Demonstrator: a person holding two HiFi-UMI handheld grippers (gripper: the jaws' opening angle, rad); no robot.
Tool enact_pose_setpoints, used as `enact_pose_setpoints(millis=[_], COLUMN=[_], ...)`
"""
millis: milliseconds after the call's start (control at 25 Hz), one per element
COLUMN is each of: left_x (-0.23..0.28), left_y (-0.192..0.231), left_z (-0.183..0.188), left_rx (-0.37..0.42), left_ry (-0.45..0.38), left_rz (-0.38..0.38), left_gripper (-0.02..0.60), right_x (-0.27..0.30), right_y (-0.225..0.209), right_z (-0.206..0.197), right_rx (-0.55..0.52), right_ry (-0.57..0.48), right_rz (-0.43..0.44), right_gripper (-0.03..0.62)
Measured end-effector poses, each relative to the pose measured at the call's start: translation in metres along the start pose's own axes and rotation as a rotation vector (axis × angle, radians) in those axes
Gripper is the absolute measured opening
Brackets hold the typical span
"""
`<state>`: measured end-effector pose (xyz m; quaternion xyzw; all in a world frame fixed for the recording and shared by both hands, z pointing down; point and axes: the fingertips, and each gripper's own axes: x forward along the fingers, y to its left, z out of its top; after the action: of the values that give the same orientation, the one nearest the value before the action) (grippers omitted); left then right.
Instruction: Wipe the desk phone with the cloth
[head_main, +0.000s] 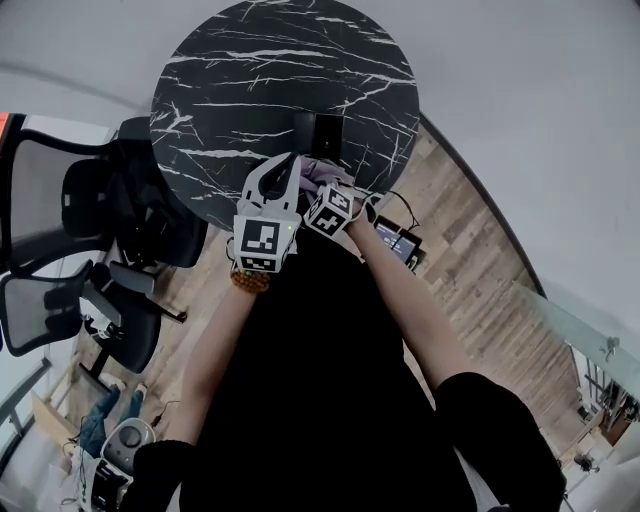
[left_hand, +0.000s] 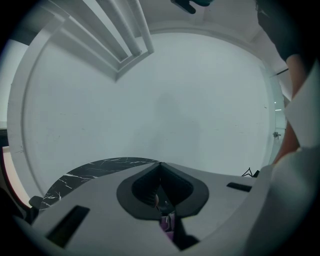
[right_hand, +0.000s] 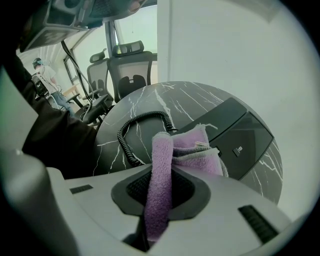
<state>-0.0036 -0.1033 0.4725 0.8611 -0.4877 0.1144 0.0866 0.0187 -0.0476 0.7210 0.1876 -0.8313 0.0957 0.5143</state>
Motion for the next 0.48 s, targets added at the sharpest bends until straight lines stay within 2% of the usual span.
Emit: enact_pose_setpoints(millis=[160, 240, 360, 480], left_x=[0.001, -0.001, -0.003, -0.004], left_y=[0.002, 0.004, 0.008, 0.01], left_z=[-0.001, -0.001, 0.0, -0.002], left_rx=[-0.004, -0.01, -0.023, -0.035], left_ry=[0.0, -0.004, -0.01, -0.011], left_rz=[-0.002, 0.0, 0.009, 0.017], left_gripper=[0.014, 0.014, 0.014, 0.014], right_x=[0.002, 0.002, 0.0, -0.013], right_y=[-0.002, 0.0, 0.014, 0.022], right_z=[0.001, -0.001, -0.009, -0.012], right_rx=[0.006, 0.03, 0.043, -0.015], right_ry=[-0.003, 0.013, 0.068, 0.073], right_rz=[0.002, 0.036, 0.189, 0.315], right_gripper=[0.058, 0.059, 0.058, 0.058])
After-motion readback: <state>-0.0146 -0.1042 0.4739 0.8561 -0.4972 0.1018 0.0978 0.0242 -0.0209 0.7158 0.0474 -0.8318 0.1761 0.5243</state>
